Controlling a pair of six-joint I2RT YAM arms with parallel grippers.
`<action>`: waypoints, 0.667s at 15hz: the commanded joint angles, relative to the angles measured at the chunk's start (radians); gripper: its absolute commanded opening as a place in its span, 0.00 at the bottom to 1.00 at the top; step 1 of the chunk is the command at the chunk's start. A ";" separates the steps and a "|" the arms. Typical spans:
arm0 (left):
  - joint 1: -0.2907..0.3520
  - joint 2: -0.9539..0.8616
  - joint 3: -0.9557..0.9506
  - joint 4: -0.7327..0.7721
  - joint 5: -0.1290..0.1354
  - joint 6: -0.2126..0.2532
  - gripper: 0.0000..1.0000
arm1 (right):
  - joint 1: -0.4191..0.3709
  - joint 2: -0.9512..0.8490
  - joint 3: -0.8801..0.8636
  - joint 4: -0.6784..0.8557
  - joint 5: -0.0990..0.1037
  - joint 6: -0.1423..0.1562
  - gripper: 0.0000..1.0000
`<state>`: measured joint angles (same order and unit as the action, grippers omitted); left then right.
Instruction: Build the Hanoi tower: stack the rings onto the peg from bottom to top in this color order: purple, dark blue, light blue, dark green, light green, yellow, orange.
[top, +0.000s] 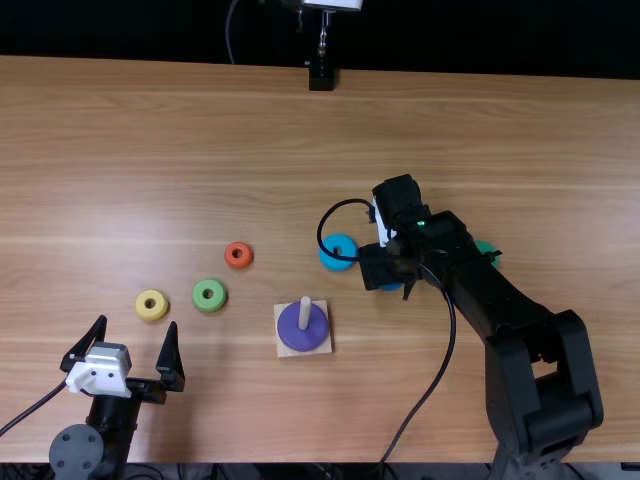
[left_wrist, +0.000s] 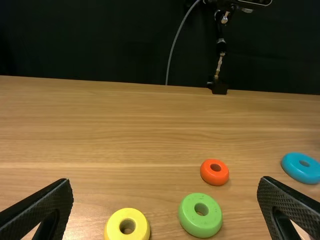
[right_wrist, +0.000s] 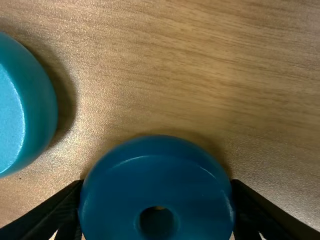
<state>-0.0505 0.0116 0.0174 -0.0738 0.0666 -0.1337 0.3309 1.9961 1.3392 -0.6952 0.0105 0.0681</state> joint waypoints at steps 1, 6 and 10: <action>0.009 -0.012 -0.017 -0.037 0.011 0.009 1.00 | -0.004 0.000 -0.023 -0.009 0.002 0.006 0.00; 0.009 -0.012 -0.017 -0.037 0.011 0.009 1.00 | 0.008 -0.102 0.179 -0.254 0.006 0.007 0.00; 0.009 -0.012 -0.017 -0.037 0.011 0.009 1.00 | 0.082 -0.172 0.350 -0.375 0.006 0.000 0.00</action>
<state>-0.0505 0.0116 0.0174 -0.0742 0.0666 -0.1341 0.3901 1.8442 1.6703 -1.0710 0.0158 0.0715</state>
